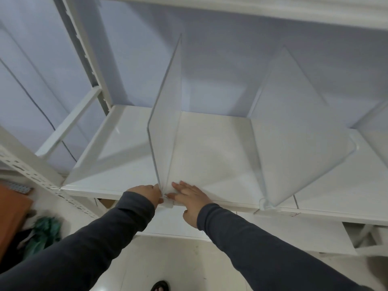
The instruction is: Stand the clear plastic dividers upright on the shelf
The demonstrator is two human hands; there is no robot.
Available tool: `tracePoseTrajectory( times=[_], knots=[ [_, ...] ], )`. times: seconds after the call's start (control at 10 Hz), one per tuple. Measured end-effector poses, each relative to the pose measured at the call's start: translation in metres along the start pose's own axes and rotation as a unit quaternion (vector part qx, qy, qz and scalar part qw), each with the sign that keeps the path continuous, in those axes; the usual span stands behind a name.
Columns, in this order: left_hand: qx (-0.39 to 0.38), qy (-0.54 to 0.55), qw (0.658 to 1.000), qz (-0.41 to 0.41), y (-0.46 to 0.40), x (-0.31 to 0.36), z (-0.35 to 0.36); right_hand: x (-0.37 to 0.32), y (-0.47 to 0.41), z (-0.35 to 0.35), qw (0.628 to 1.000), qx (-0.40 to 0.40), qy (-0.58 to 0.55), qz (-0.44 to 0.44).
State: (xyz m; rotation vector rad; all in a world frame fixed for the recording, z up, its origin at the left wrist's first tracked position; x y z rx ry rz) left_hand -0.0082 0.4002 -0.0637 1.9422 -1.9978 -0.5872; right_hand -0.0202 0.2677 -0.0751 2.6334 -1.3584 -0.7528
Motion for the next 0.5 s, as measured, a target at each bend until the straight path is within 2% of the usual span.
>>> tracePoseTrajectory(
  times=[0.2, 0.4, 0.5],
  knots=[
    [-0.013, -0.057, 0.997, -0.05, 0.022, 0.001, 0.001, 0.003, 0.012, -0.01, 0.999, 0.04, -0.011, -0.004],
    [0.072, -0.024, 0.997, -0.028, 0.053, 0.048, -0.023, 0.016, 0.048, -0.034, 0.994, 0.106, 0.025, -0.006],
    [0.142, -0.008, 0.99, -0.022, 0.067, 0.078, -0.038, 0.02, 0.077, -0.051, 0.988, 0.146, 0.036, -0.014]
  ],
)
Point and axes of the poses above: each hand's wrist, its own y-axis away from the middle knuckle, its own z-axis out of the palm, x = y × z, the point moved 6 cm from there along -y, towards the middle knuckle, and after that the axes turned 2 degrees about y, right-handed, at the moved point
